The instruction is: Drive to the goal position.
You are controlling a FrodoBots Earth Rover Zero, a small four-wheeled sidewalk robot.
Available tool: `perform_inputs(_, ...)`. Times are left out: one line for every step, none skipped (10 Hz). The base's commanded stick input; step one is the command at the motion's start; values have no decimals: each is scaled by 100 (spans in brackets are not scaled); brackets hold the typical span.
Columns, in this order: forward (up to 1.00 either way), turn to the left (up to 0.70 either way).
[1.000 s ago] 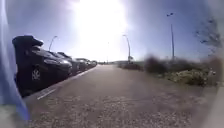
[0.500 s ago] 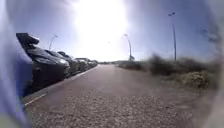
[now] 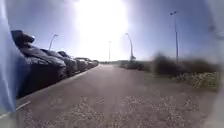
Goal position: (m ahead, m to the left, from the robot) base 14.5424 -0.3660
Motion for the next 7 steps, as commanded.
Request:
perform_inputs(100, 0)
perform_inputs(100, 0)
perform_inputs(100, 0)
perform_inputs(100, 0)
perform_inputs(100, 0)
perform_inputs(100, 0)
perform_inputs(100, 0)
